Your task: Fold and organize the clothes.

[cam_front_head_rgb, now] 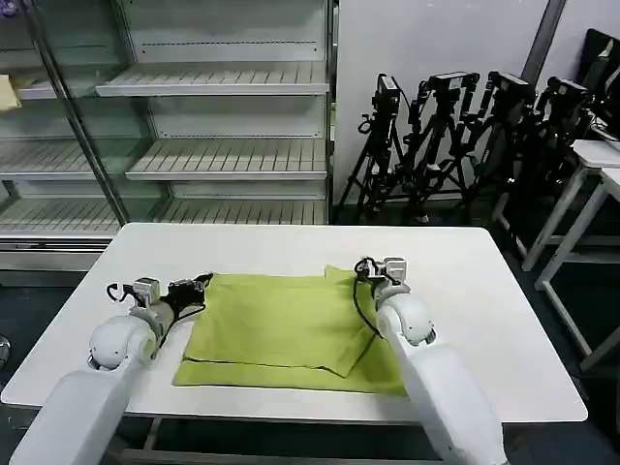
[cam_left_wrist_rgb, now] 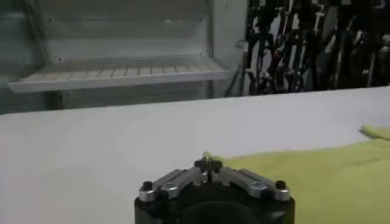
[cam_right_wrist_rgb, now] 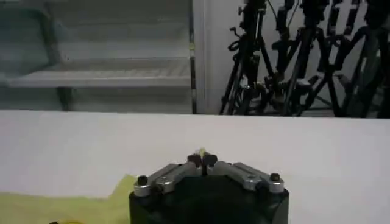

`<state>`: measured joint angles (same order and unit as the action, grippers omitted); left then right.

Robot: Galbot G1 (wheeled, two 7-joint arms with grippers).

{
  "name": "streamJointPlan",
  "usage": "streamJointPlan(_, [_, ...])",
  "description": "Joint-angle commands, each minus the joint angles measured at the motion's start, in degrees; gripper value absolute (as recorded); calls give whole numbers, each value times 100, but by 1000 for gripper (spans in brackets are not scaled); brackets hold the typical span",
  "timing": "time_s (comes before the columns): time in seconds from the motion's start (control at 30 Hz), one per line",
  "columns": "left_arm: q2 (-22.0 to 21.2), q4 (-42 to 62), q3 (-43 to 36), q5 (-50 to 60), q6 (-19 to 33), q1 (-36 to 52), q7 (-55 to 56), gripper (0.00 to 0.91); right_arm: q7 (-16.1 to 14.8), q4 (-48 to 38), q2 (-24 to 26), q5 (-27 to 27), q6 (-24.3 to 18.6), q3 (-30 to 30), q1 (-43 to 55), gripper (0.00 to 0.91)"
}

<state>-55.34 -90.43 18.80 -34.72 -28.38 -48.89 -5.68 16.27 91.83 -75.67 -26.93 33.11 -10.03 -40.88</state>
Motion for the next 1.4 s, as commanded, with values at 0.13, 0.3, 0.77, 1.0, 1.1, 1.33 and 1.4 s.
streamJointPlan(0.13, [112, -1092, 536, -94, 136, -1176, -15, 20, -2, 1825, 711, -127, -2, -270, -1363, 0])
streamJointPlan(0.3, [83, -1235, 654, -67, 232, -1466, -39, 20, -83, 2318, 786, -130, -9, -408, -1936, 0])
streamJointPlan(0.77, [13, -1600, 777, 146, 223, -1889, -25, 20, -149, 2594, 732, 264, -148, -367, -2489, 0])
streamJointPlan(1.0, [-34, -1629, 789, 146, 203, -1878, -18, 20, -130, 2717, 757, 347, -139, -427, -2611, 0])
streamJointPlan(1.1, [-81, -1515, 791, 190, 207, -1849, -6, 20, -128, 2818, 742, 352, -133, -454, -2685, 0])
streamJointPlan(1.33, [6, -1580, 854, 180, 71, -1851, -8, 20, -132, 2781, 729, 375, -138, -497, -2732, 0])
streamJointPlan(1.4, [3, -1606, 838, 184, 44, -1903, -8, 20, -144, 2848, 725, 372, -140, -513, -2800, 0])
